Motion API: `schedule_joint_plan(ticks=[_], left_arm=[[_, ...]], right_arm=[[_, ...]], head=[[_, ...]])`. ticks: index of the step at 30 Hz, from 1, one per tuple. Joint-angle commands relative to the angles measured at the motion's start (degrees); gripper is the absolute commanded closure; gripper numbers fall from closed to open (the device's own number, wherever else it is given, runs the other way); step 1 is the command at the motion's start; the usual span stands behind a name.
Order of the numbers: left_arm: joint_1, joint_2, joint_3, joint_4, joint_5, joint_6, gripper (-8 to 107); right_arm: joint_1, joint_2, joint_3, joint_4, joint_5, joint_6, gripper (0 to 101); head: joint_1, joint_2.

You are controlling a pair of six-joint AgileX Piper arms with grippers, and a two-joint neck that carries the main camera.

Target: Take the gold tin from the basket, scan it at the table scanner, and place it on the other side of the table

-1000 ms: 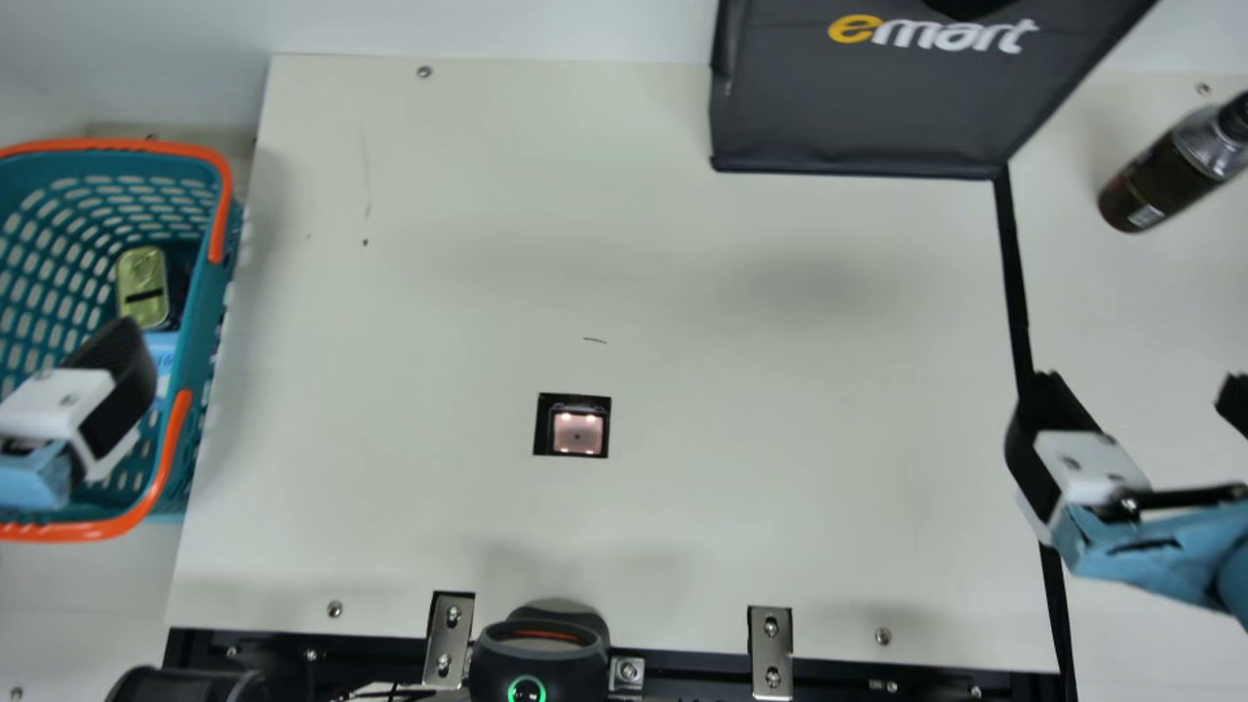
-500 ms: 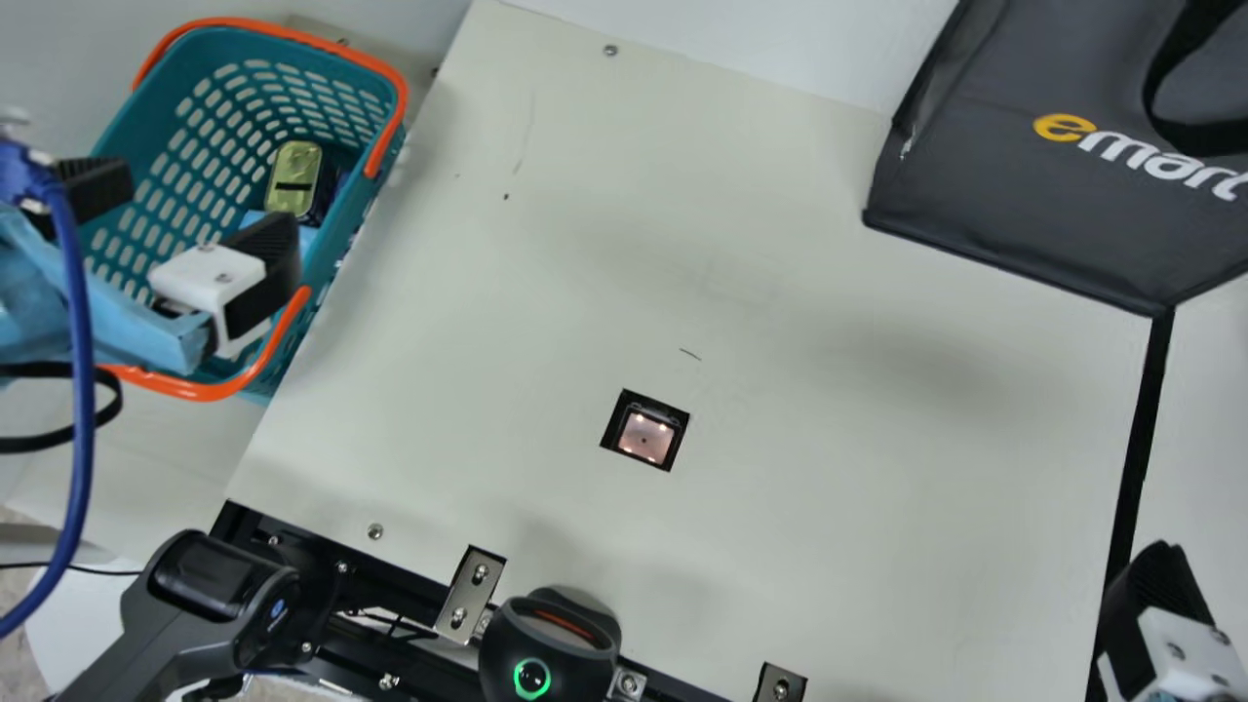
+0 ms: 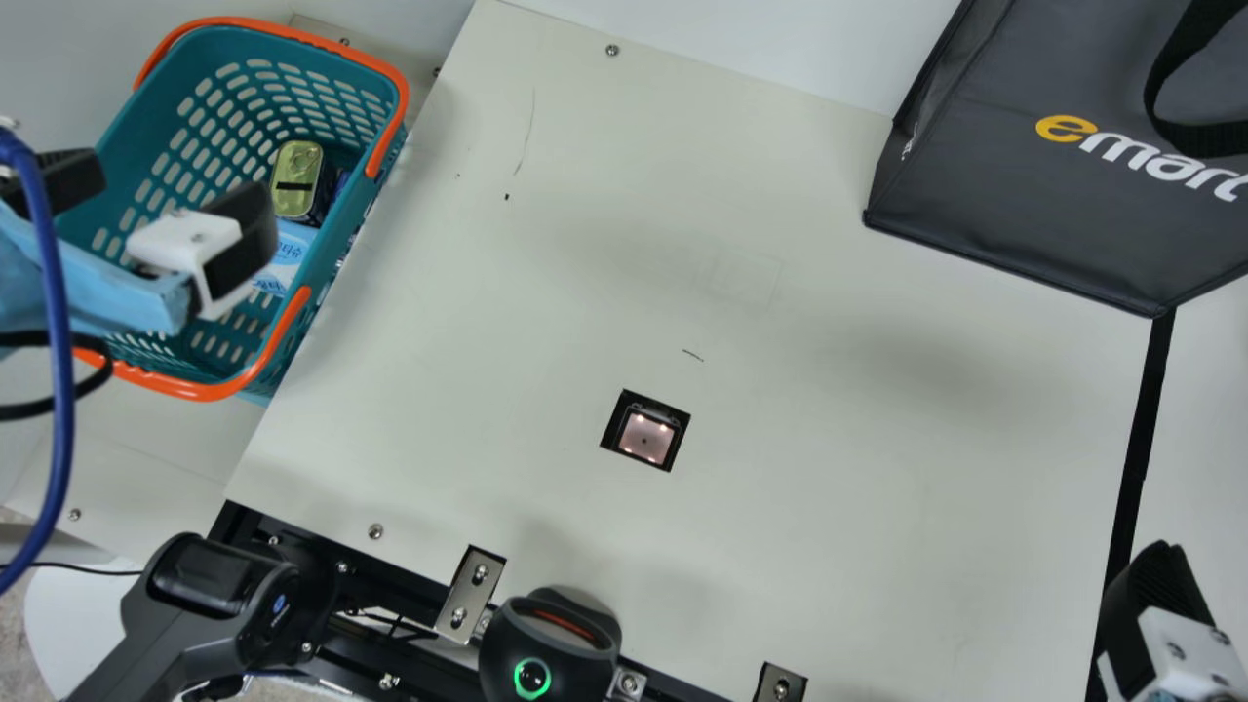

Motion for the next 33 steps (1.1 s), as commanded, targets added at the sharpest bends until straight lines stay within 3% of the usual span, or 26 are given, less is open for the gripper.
schedule_joint_plan(ticks=[1,13,20,33], left_arm=[[2.4,0.1,0.1,0.7,-0.5,-2.0,9],[13.6,2.1,2.0,4.8,-4.0,-6.0,9],[18.4,6.3,2.6,1.8,-5.6,2.6,9],[28.8,18.8,0.1,-9.8,-6.6,24.8,9]], right_arm=[[0.0,0.0,0.0,0.0,0.0,0.0,6],[0.0,0.0,0.0,0.0,0.0,0.0,6],[0.0,0.0,0.0,0.0,0.0,0.0,6],[0.0,0.0,0.0,0.0,0.0,0.0,6]], head=[[-1.6,0.1],[-1.6,0.1],[-1.6,0.1],[-1.6,0.1]])
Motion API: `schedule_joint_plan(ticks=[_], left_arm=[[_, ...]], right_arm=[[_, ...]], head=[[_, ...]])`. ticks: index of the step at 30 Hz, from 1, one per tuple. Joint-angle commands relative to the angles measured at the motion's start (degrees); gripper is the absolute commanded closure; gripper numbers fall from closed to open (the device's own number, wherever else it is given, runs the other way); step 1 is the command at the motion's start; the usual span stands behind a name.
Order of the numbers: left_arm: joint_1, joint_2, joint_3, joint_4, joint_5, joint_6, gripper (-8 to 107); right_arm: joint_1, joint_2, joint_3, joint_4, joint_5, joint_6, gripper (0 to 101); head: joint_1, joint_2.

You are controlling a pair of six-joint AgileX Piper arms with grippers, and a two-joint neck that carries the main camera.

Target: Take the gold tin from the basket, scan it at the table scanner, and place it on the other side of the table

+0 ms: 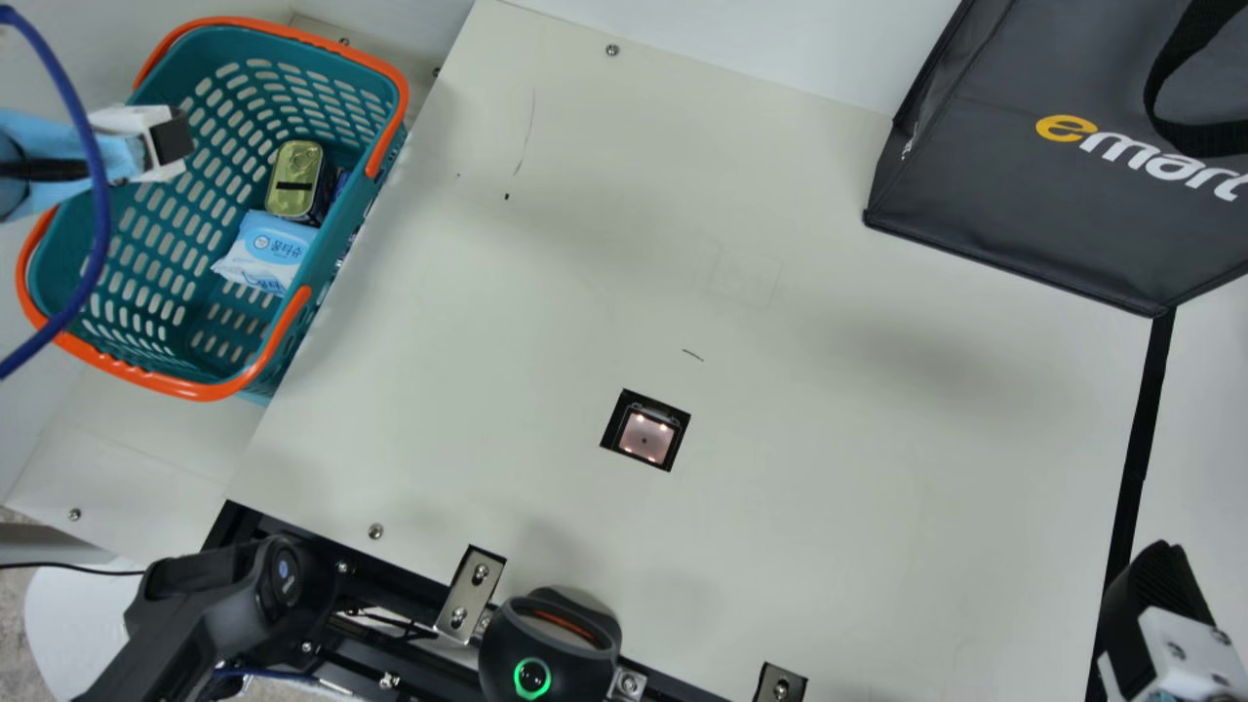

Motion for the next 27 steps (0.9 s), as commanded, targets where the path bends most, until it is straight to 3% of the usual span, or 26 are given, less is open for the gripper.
schedule_joint_plan(ticks=[1,11,27], left_arm=[[1.5,2.8,-0.6,-2.0,0.3,6.2,9],[3.3,13.2,-3.9,-4.5,0.0,15.4,9],[0.4,26.7,-7.3,-1.6,-3.9,14.5,9]], right_arm=[[0.0,0.0,0.0,0.0,0.0,0.0,6],[0.0,0.0,0.0,0.0,0.0,0.0,6],[0.0,0.0,0.0,0.0,0.0,0.0,6]], head=[[-1.6,0.1],[-1.6,0.1],[-1.6,0.1]])
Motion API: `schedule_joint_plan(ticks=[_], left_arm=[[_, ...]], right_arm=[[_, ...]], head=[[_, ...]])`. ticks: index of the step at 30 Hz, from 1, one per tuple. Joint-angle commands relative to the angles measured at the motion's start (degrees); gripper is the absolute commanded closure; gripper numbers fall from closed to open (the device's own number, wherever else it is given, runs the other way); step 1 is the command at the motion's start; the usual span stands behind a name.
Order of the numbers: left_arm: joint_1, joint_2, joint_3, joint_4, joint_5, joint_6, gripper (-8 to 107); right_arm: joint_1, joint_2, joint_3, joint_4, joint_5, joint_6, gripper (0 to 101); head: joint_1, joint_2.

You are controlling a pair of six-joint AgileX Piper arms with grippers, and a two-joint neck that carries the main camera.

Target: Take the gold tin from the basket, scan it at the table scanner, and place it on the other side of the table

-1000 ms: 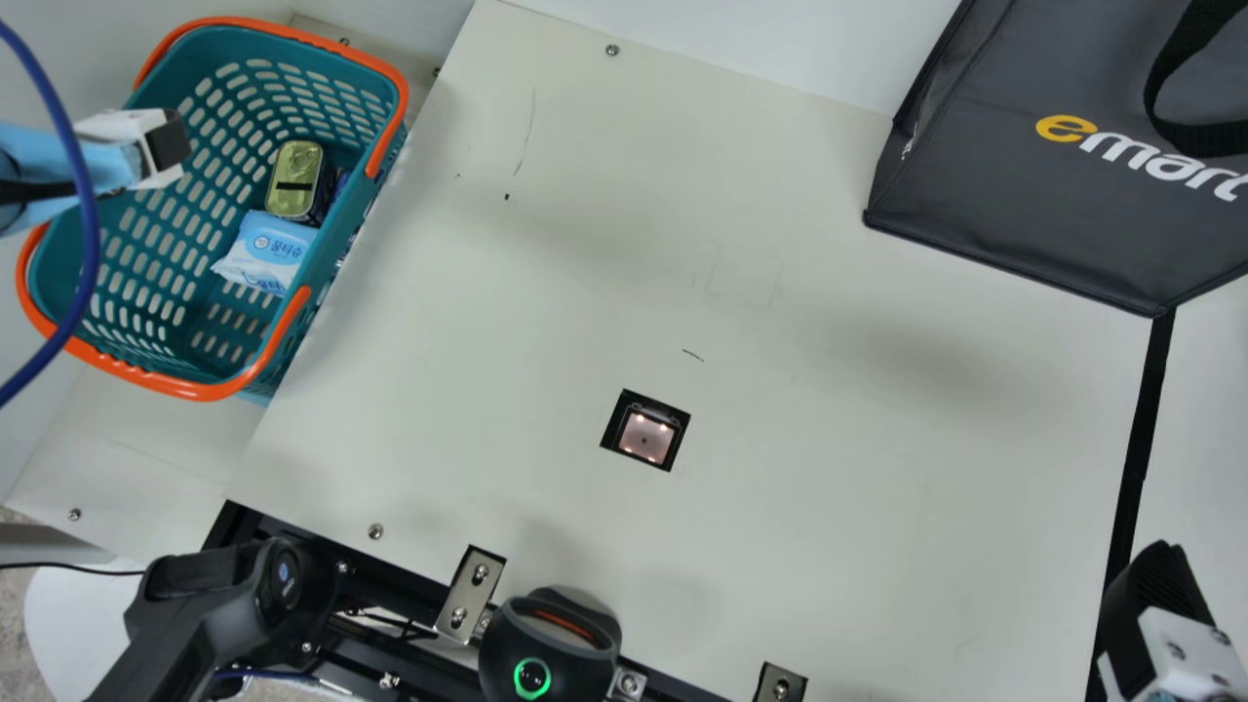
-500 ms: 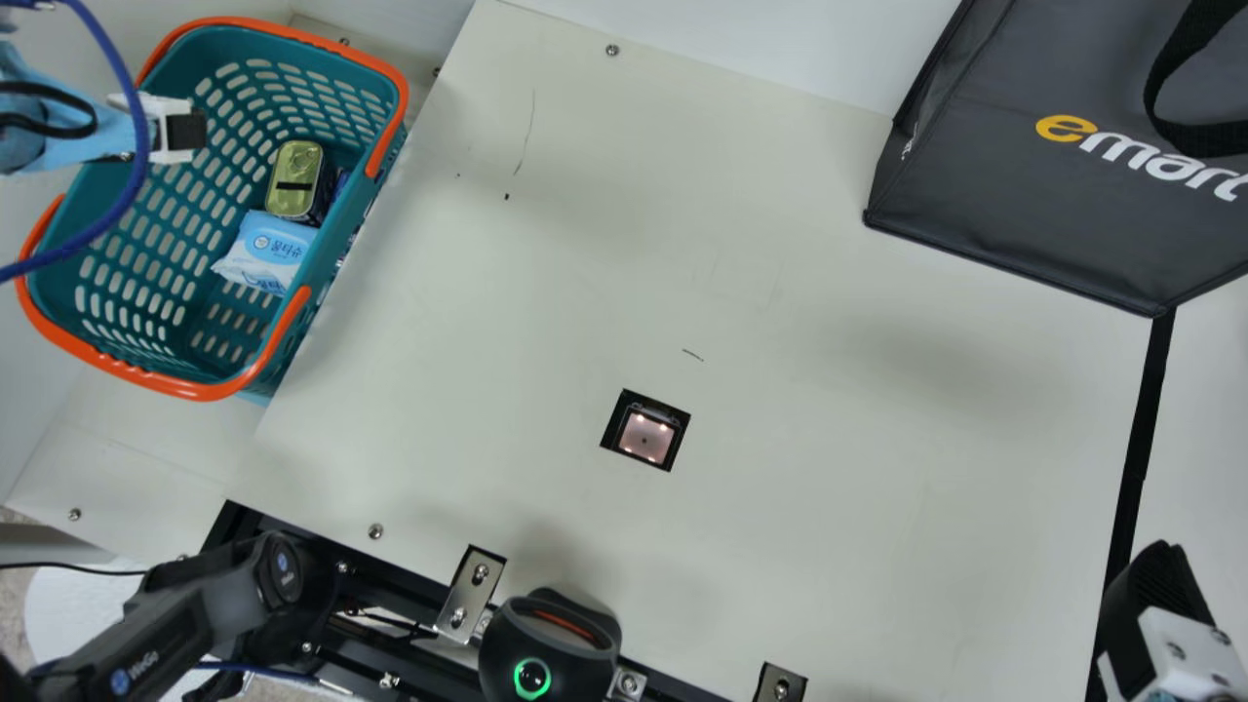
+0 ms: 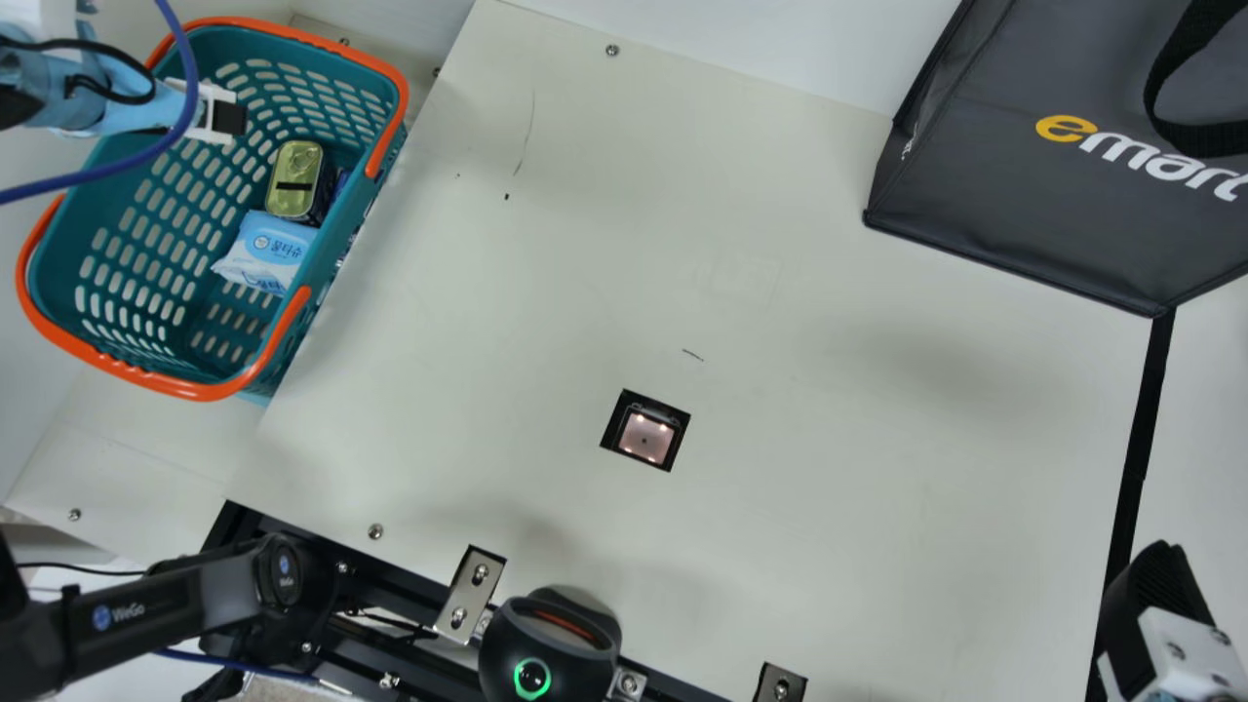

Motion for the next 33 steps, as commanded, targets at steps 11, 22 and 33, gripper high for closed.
schedule_joint_plan(ticks=[11,22,33], left_arm=[[1.2,7.8,1.8,0.4,-4.6,1.5,9],[3.2,11.1,5.8,-1.5,-8.8,6.9,9],[5.1,12.5,10.4,-5.4,-12.2,12.9,9]], right_arm=[[0.0,0.0,0.0,0.0,0.0,0.0,6],[0.0,0.0,0.0,0.0,0.0,0.0,6],[0.0,0.0,0.0,0.0,0.0,0.0,6]], head=[[-1.6,0.1],[-1.6,0.1],[-1.6,0.1]])
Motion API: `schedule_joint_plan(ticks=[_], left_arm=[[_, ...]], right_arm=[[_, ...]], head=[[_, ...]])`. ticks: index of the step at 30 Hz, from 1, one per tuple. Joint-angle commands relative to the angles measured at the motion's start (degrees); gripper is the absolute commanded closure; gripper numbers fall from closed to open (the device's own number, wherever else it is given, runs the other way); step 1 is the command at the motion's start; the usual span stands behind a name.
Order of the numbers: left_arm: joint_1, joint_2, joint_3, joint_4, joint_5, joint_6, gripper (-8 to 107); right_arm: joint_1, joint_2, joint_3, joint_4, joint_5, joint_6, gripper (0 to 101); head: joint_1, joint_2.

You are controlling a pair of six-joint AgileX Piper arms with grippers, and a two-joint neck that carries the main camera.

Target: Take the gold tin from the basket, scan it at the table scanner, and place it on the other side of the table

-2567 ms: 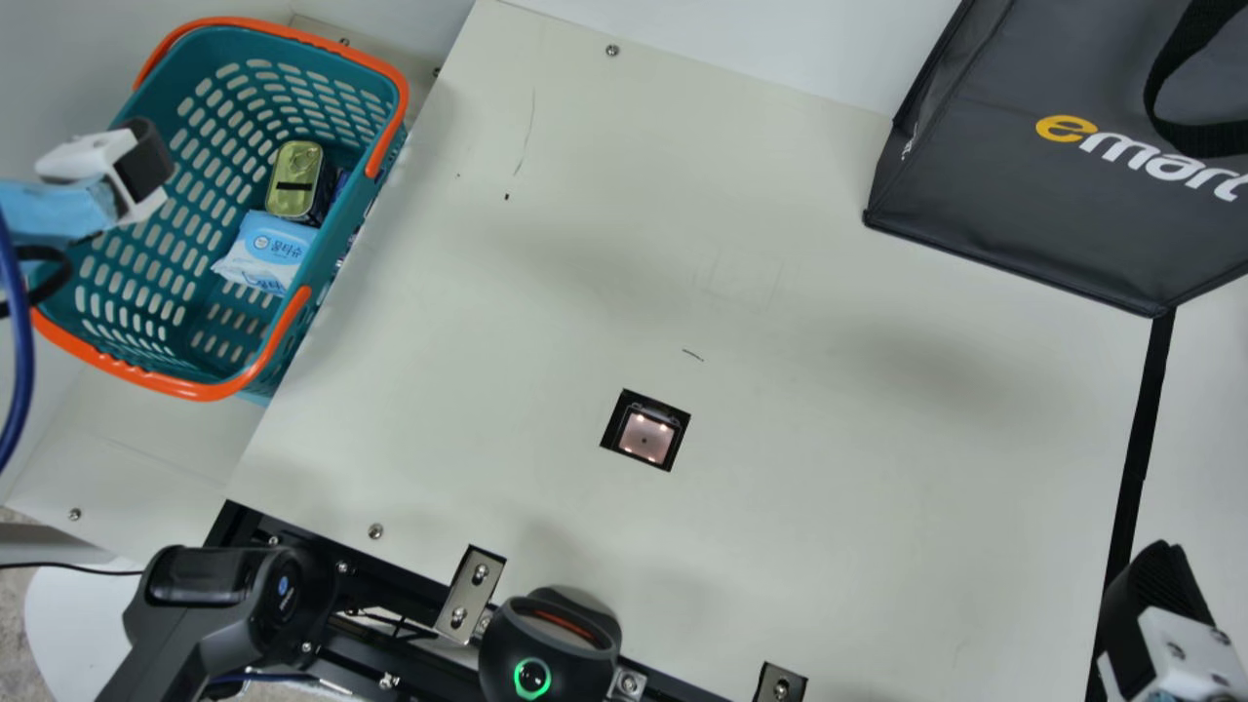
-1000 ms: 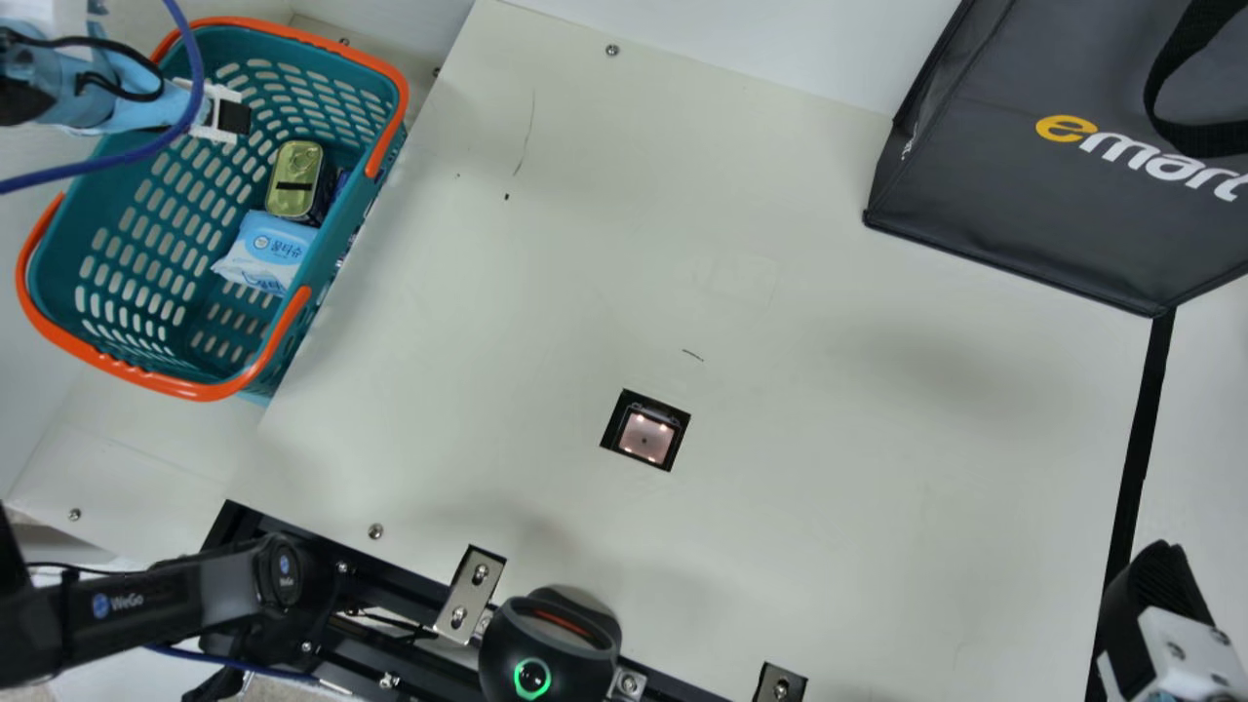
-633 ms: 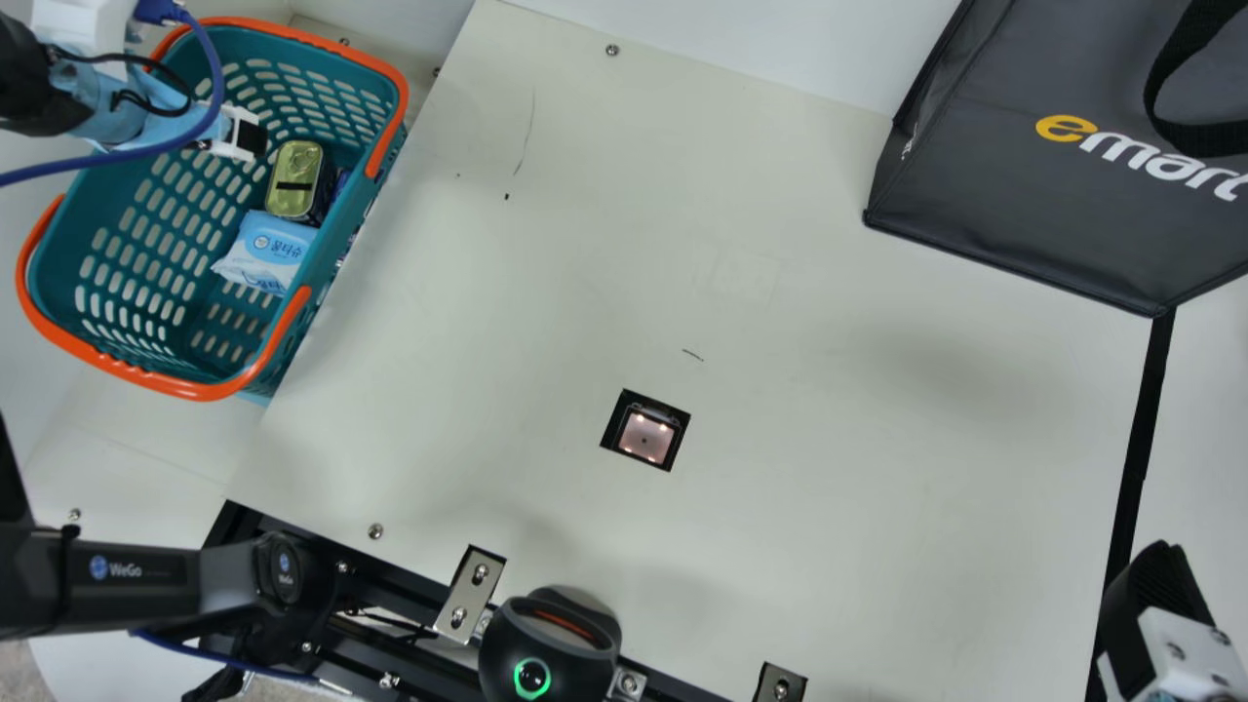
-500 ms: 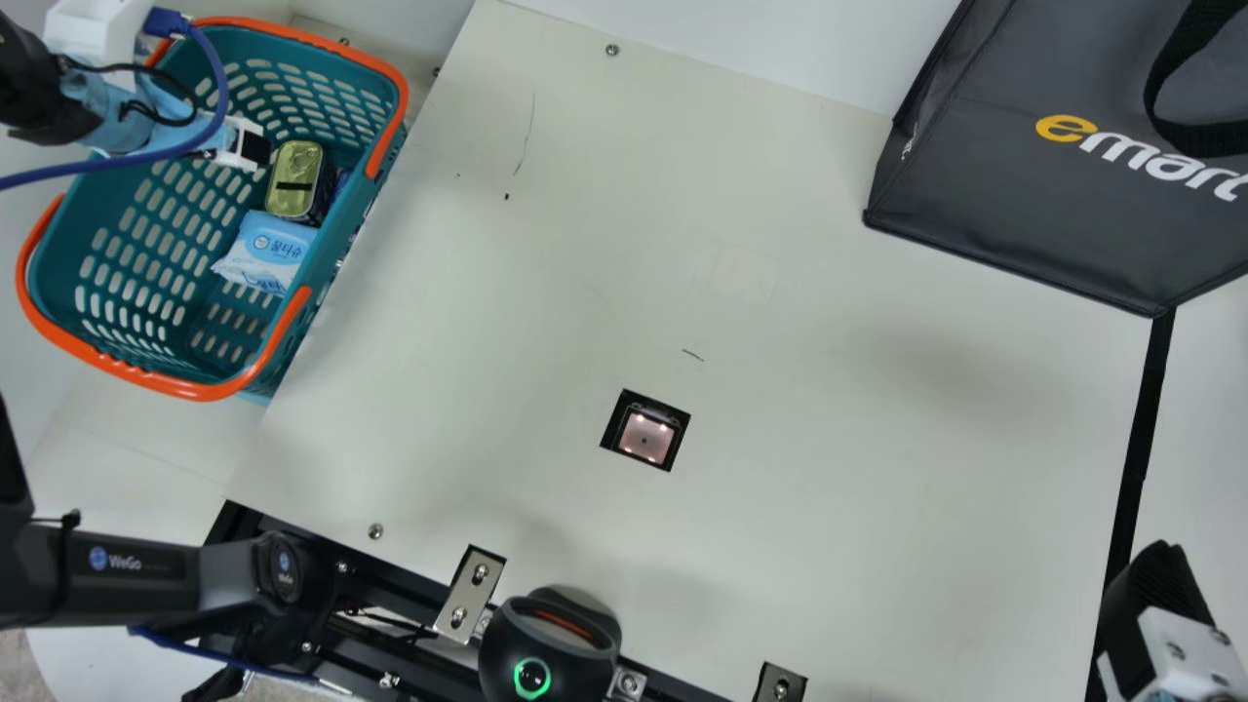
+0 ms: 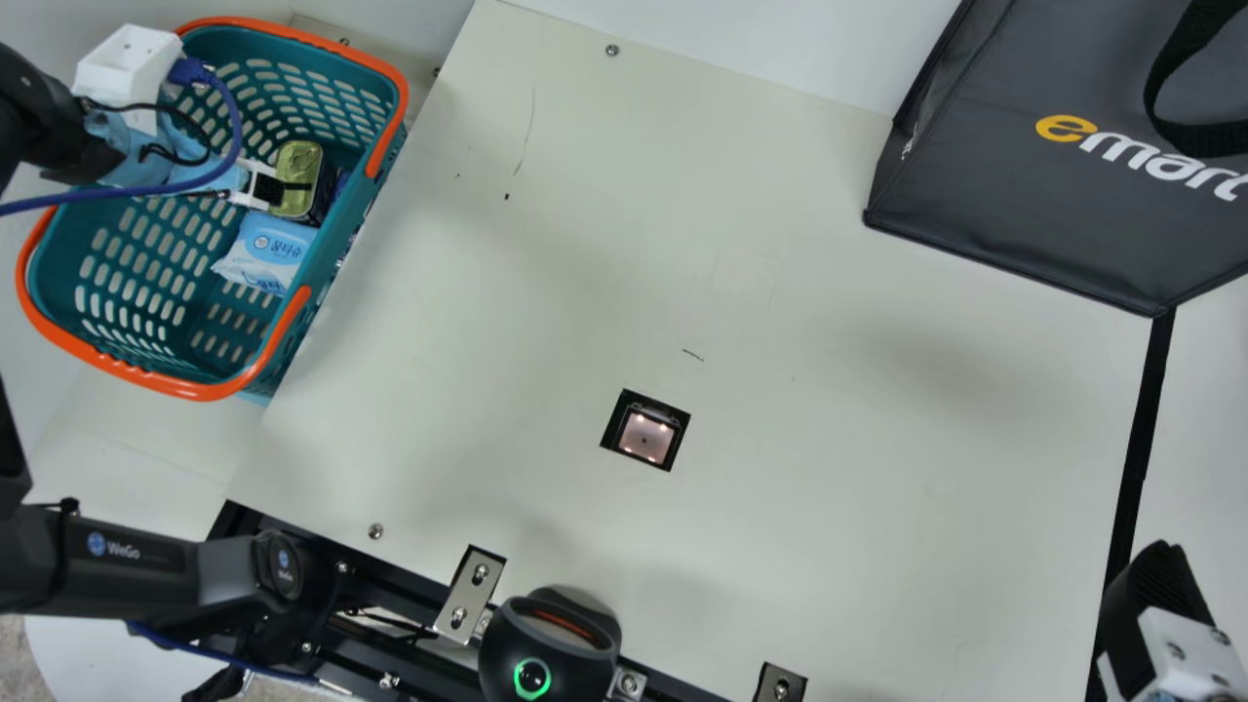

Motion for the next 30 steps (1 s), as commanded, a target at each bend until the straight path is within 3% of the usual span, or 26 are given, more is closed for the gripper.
schedule_joint_plan(ticks=[1,30], left_arm=[[0.3,0.2,0.6,-0.8,-0.4,1.1,9],[2.8,3.8,4.8,-9.2,-3.7,11.4,9]], right_arm=[[0.0,0.0,0.0,0.0,0.0,0.0,6],[0.0,0.0,0.0,0.0,0.0,0.0,6]], head=[[-1.6,0.1],[-1.6,0.1]])
